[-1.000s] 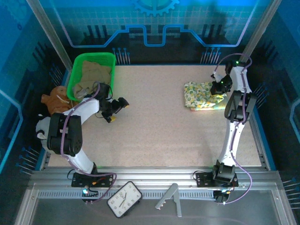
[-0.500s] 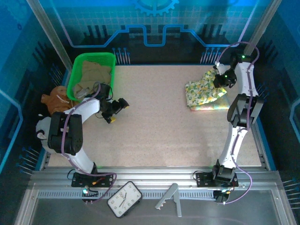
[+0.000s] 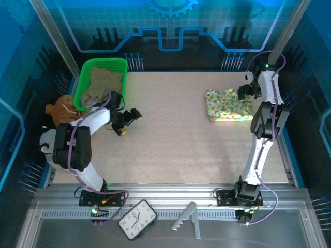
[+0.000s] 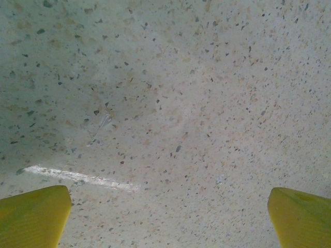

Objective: Fold and stack the skirts

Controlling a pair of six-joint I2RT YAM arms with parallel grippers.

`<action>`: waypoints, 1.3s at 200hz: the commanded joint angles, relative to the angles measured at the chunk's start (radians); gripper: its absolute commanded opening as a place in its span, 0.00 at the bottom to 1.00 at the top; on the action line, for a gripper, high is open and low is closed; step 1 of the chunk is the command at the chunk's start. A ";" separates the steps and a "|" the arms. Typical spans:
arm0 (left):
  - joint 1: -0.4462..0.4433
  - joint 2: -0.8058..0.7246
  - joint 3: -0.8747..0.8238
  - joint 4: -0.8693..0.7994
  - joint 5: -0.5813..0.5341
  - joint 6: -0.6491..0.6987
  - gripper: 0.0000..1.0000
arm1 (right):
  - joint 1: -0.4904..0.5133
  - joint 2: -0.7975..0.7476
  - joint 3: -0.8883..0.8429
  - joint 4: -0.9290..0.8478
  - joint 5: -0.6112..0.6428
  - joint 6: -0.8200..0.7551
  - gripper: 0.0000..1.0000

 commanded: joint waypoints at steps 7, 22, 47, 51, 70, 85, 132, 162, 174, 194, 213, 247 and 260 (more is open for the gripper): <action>0.002 0.007 0.031 -0.033 -0.010 0.013 0.99 | 0.056 -0.152 -0.105 -0.004 -0.246 0.061 0.99; 0.003 0.014 0.036 -0.031 -0.005 0.009 0.99 | 0.110 -0.157 -0.173 0.004 -0.320 0.047 0.97; 0.003 0.016 0.043 -0.037 -0.003 0.016 0.99 | 0.196 -0.122 -0.215 0.011 -0.202 0.083 0.95; 0.003 0.016 0.044 -0.037 -0.004 0.016 0.99 | 0.203 -0.117 -0.217 0.009 -0.200 0.091 0.95; 0.003 0.020 0.044 -0.040 -0.009 0.018 0.99 | 0.244 -0.105 -0.225 0.004 -0.240 0.119 0.96; 0.003 0.025 0.039 -0.031 -0.004 0.014 0.99 | 0.285 -0.104 -0.240 0.020 -0.229 0.153 0.98; 0.003 0.037 0.027 -0.015 0.003 0.010 0.99 | 0.394 -0.038 -0.233 0.053 0.080 0.316 0.97; 0.003 0.038 0.015 -0.011 0.000 0.013 0.99 | 0.431 -0.008 -0.221 0.055 0.147 0.338 0.89; 0.003 0.039 0.010 -0.007 0.000 0.013 0.99 | 0.438 0.006 -0.210 0.043 0.153 0.341 0.89; 0.002 0.043 0.002 0.003 0.003 0.009 0.99 | 0.449 0.028 -0.212 0.034 0.170 0.334 0.90; 0.003 0.046 0.001 0.007 0.007 0.008 0.99 | 0.456 0.046 -0.221 0.017 0.197 0.321 0.77; 0.003 0.045 0.004 0.000 0.004 0.015 0.99 | 0.453 0.010 -0.259 -0.003 0.220 0.249 0.42; 0.004 0.045 0.004 0.000 0.004 0.014 0.99 | 0.449 -0.013 -0.274 -0.012 0.202 0.201 0.36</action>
